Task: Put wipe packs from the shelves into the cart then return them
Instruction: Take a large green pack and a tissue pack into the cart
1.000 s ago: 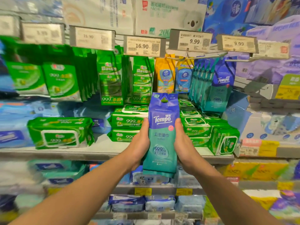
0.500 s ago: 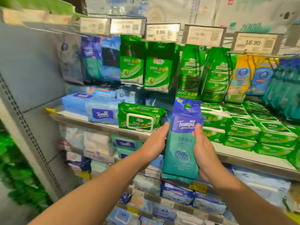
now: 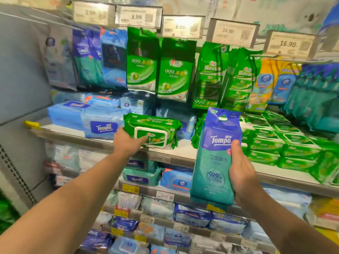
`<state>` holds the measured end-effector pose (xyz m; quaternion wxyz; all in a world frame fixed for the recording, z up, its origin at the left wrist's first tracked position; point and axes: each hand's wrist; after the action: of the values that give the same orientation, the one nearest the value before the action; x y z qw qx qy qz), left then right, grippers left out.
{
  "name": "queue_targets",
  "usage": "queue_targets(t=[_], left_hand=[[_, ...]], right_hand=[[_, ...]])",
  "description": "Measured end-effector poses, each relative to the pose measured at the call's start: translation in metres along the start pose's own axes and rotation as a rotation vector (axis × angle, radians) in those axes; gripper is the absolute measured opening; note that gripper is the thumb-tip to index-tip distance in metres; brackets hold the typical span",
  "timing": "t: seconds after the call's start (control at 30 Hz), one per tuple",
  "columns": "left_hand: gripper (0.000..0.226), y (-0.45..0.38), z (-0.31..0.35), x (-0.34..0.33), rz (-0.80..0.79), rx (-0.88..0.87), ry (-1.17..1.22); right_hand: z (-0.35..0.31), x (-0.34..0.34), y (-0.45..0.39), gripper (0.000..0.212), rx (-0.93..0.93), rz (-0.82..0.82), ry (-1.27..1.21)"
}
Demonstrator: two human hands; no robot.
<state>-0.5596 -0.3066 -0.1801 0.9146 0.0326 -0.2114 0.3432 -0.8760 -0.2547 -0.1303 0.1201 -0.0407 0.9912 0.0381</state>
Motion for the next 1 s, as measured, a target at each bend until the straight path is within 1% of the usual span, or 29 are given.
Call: queue_targets(t=[0.1, 0.17, 0.23, 0.37, 0.43, 0.5, 0.53, 0.57, 0.63, 0.67, 0.7, 0.8, 0.9, 0.93, 1.0], left_hand=[[0.093, 0.003, 0.005, -0.005, 0.016, 0.01, -0.036], [0.103, 0.004, 0.008, -0.008, -0.019, -0.022, -0.106], [0.105, 0.0, 0.009, -0.012, -0.074, -0.083, -0.173], [0.111, -0.011, 0.016, -0.006, -0.151, -0.226, -0.389], [0.109, -0.021, 0.014, -0.001, -0.222, -0.237, -0.337], [0.109, -0.031, 0.008, 0.001, -0.26, -0.207, -0.261], [0.106, -0.028, 0.013, 0.001, -0.26, -0.203, -0.239], [0.096, -0.023, 0.02, -0.001, -0.273, -0.214, -0.207], [0.063, -0.015, 0.028, -0.008, -0.319, -0.24, -0.121], [0.052, -0.012, 0.032, -0.011, -0.342, -0.265, -0.083], [0.047, -0.012, 0.035, -0.014, -0.343, -0.299, -0.057], [0.044, -0.012, 0.04, -0.022, -0.352, -0.331, 0.043], [0.057, -0.014, 0.042, -0.023, -0.419, -0.327, 0.101], [0.054, -0.012, 0.043, -0.023, -0.428, -0.327, 0.158], [0.034, -0.007, 0.047, -0.022, -0.414, -0.283, 0.297]], right_hand=[[-0.006, 0.01, -0.01, 0.044, -0.002, 0.024, -0.007], [-0.006, 0.015, -0.017, 0.043, -0.012, 0.038, -0.034], [-0.004, 0.019, -0.021, 0.045, -0.033, 0.051, -0.054], [-0.003, 0.025, -0.024, 0.055, -0.081, 0.074, -0.053], [-0.004, 0.031, -0.026, 0.059, -0.091, 0.097, -0.031], [-0.006, 0.037, -0.027, 0.06, -0.086, 0.11, 0.007], [-0.008, 0.04, -0.028, 0.058, -0.081, 0.118, 0.023], [-0.008, 0.043, -0.029, 0.056, -0.074, 0.12, 0.039], [-0.012, 0.047, -0.029, 0.056, -0.071, 0.12, 0.068], [-0.013, 0.049, -0.03, 0.057, -0.072, 0.118, 0.076], [-0.013, 0.05, -0.031, 0.057, -0.073, 0.117, 0.079], [-0.014, 0.054, -0.031, 0.055, -0.07, 0.107, 0.078], [-0.013, 0.056, -0.03, 0.053, -0.064, 0.099, 0.088], [-0.014, 0.056, -0.028, 0.052, -0.067, 0.094, 0.088], [-0.014, 0.059, -0.028, 0.053, -0.091, 0.085, 0.076]])
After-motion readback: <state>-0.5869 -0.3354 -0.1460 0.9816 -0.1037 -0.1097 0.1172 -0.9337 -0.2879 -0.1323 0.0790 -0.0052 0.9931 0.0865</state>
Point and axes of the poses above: each hand's wrist, its own y-axis away from the middle knuckle, its own x-axis out of the back of the hand, z = x × y, and after that the axes turned 3 degrees about -x, right-handed
